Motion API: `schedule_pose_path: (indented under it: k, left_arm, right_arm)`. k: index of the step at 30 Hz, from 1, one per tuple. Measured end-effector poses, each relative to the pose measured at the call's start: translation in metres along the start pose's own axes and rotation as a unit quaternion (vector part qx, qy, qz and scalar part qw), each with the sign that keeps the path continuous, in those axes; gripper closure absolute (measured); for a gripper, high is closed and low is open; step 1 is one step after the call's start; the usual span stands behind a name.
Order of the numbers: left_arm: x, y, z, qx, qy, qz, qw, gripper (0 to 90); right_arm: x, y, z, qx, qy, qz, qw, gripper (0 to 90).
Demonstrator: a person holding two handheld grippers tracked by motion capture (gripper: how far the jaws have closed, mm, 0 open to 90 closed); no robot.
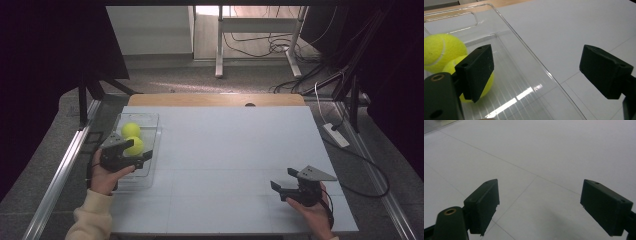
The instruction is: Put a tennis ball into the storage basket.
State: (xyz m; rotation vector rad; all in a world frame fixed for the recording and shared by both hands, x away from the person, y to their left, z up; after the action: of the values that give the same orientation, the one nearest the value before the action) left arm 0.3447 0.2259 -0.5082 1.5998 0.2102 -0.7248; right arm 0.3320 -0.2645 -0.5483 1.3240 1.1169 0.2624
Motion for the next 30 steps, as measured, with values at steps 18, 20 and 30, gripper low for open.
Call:
schedule_pose_path:
  k: [18, 20, 30]
  left_arm:
    - [-0.02, -0.028, 0.04, 0.036, -0.056, 0.029, 0.9974, 13.0]
    - [-0.021, -0.032, 0.043, 0.039, -0.057, 0.03, 0.9972, 12.9]
    - [-0.02, -0.037, 0.049, 0.047, -0.058, 0.029, 0.9968, 12.9]
  right_arm:
    - [-0.008, 0.002, 0.0, 0.008, 0.0, 0.016, 0.9998, 14.9]
    - [-0.01, 0.005, -0.003, 0.011, 0.007, 0.023, 0.9996, 14.9]
    - [-0.015, 0.005, -0.001, 0.013, 0.003, 0.028, 0.9995, 15.0]
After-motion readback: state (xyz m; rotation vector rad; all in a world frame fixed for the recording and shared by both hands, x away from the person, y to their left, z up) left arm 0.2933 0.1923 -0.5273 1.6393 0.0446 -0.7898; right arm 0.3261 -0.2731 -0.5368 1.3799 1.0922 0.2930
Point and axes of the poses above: each handheld gripper's, and its own axes: x roughly forward along the jaws, y roughly out of its top, z roughly to its right, the point moved 7 cm from there along x, roughly forward along the jaws, and after that the axes turned 13 degrees about y, right-handed, at the moved point
